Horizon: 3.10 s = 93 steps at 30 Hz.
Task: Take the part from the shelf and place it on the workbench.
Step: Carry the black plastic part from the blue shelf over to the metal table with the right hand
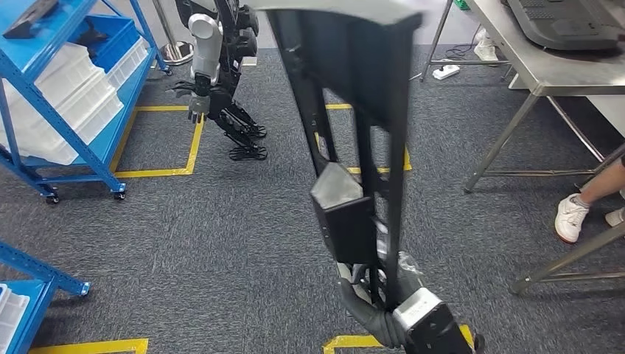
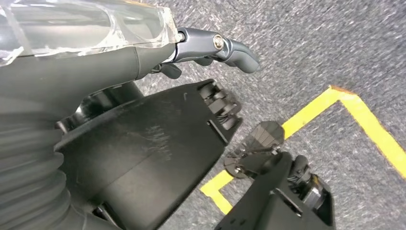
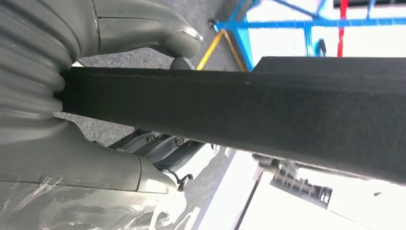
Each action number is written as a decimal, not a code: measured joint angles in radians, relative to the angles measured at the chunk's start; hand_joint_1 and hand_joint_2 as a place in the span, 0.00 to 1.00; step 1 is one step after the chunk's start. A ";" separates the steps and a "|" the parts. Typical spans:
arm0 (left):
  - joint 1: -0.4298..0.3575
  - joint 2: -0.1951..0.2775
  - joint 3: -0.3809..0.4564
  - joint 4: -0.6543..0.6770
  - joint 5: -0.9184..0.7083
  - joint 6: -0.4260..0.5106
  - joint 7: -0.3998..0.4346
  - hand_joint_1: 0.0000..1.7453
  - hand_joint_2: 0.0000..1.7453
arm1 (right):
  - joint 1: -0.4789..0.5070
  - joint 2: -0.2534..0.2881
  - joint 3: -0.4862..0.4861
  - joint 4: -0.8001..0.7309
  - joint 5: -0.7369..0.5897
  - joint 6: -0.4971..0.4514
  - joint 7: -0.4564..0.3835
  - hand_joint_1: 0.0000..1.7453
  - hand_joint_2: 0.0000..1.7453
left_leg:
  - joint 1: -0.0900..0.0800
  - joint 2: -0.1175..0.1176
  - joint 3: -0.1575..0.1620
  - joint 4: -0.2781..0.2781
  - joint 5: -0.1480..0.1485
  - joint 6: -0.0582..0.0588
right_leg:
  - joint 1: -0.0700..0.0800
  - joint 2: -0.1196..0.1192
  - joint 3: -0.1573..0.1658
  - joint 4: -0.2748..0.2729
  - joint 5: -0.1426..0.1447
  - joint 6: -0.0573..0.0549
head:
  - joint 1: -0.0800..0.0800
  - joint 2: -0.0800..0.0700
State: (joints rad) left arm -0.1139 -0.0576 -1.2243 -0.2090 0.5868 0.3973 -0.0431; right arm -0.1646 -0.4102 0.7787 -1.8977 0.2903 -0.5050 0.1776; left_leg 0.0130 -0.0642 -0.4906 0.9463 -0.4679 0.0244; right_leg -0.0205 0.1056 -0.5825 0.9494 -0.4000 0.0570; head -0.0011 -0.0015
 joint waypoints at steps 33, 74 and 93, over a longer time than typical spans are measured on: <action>-0.028 0.006 -0.027 0.000 -0.027 0.036 0.006 0.00 1.00 | 0.147 -0.112 -0.142 -0.086 -0.059 -0.094 -0.032 1.00 1.00 | -0.016 0.022 -0.021 -0.005 0.027 0.034 | 0.003 -0.004 -0.007 0.027 -0.025 0.002 | 0.002 0.000; 0.001 0.029 0.011 0.000 0.065 0.040 -0.038 0.00 1.00 | 0.016 -0.032 -0.115 -0.047 -0.048 0.054 -0.061 1.00 1.00 | -0.017 0.141 -0.029 -0.003 0.031 0.029 | -0.003 -0.168 0.029 0.037 -0.041 0.019 | 0.005 0.000; 0.003 0.048 0.012 0.001 0.063 0.074 -0.053 0.00 1.00 | -0.037 0.055 -0.045 0.007 -0.053 0.061 -0.088 1.00 1.00 | -0.011 0.011 -0.034 -0.002 0.035 0.021 | 0.002 0.010 0.006 0.006 -0.008 -0.012 | 0.000 0.000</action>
State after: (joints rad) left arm -0.1110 -0.0095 -1.2127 -0.2083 0.6497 0.4708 -0.0960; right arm -0.2012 -0.3553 0.7341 -1.8907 0.2374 -0.4437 0.0892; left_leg 0.0020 -0.0527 -0.5246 0.9444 -0.4330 0.0456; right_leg -0.0183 0.1161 -0.5762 0.9556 -0.4077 0.0453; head -0.0009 -0.0015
